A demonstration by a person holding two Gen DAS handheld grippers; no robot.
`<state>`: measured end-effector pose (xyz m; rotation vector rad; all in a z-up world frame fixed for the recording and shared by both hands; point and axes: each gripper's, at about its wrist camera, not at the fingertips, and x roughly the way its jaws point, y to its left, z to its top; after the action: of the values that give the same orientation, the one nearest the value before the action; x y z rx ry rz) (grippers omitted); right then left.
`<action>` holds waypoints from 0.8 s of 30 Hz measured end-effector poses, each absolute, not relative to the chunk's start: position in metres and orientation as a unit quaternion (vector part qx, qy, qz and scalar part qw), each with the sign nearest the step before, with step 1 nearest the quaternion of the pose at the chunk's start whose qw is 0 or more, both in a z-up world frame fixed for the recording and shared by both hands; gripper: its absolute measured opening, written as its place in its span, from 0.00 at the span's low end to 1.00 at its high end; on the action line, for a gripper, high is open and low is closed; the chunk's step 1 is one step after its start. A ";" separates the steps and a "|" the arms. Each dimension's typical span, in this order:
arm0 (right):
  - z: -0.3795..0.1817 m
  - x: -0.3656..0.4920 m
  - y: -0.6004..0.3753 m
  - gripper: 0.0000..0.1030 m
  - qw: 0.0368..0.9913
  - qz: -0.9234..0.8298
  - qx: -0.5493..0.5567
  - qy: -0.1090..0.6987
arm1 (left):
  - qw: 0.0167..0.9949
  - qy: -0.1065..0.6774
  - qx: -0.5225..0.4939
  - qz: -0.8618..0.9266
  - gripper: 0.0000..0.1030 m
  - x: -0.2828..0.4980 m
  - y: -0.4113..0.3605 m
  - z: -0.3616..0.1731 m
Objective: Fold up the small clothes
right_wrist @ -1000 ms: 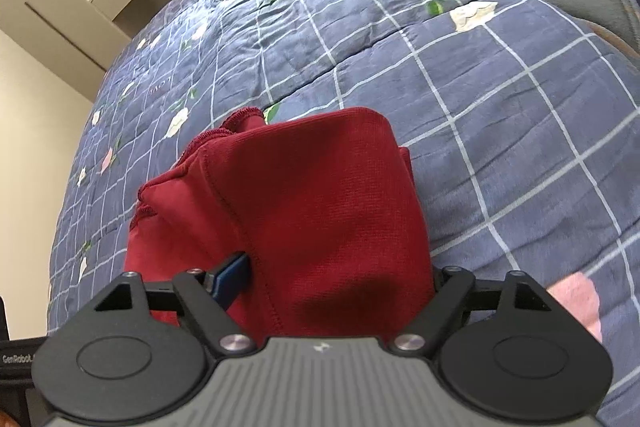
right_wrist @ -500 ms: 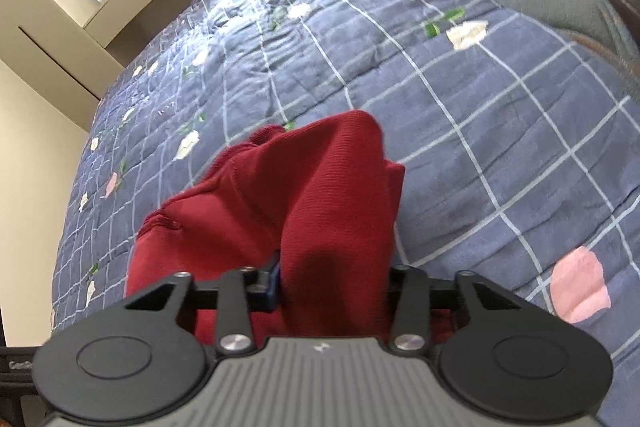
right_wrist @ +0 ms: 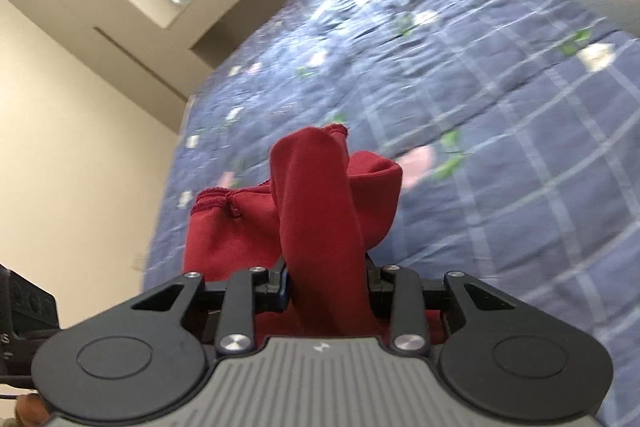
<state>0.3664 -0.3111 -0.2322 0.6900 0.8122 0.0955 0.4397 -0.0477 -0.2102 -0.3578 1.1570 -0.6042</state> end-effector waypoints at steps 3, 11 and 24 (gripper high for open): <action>-0.242 0.384 -0.297 0.38 0.854 0.050 0.327 0.401 | 0.788 0.536 -0.168 -0.253 0.34 0.446 -0.023 -0.205; -0.264 0.400 -0.293 0.56 0.844 0.004 0.336 0.418 | 0.792 0.559 -0.180 -0.167 0.40 0.464 0.007 -0.236; -0.257 0.386 -0.292 1.00 0.864 -0.038 0.272 0.423 | 0.808 0.540 -0.181 -0.153 0.91 0.460 0.011 -0.235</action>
<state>0.3856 -0.2925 -0.2574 0.5694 0.8868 -0.0805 0.4601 0.0114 -0.2354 -0.3865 1.1546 -0.3265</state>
